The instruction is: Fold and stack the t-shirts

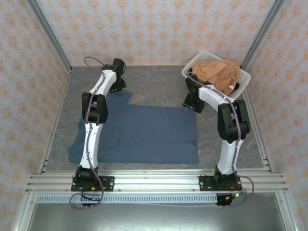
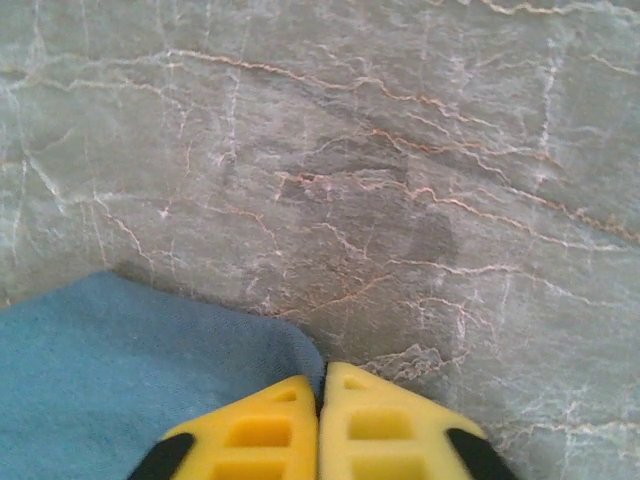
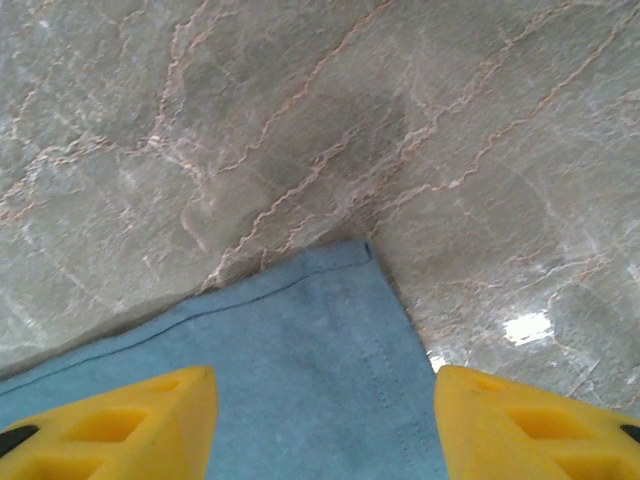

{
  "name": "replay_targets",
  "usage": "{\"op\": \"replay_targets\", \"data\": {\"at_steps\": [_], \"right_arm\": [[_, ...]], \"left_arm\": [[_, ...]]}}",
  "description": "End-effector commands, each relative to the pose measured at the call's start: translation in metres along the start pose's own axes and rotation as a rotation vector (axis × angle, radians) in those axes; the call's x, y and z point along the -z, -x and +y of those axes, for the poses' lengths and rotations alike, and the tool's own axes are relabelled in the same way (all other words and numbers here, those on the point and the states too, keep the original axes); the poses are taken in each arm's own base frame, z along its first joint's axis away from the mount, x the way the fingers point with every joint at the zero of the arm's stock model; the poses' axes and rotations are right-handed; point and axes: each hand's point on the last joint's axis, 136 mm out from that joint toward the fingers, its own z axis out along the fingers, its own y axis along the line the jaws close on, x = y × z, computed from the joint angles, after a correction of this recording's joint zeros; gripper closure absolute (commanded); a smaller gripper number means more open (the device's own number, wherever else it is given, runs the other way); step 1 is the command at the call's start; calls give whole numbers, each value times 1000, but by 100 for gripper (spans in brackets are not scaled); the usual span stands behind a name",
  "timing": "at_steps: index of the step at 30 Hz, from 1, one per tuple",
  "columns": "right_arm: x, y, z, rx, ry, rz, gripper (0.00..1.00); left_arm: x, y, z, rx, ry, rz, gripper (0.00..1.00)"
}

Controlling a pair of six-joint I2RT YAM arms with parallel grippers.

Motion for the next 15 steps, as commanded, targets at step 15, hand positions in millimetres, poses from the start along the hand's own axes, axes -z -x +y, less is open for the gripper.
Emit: {"op": "replay_targets", "data": {"at_steps": [15], "right_arm": [[-36,17,-9,37,-118,-43,82]], "left_arm": [[51,-3,12,29,-26,1,100]]}}
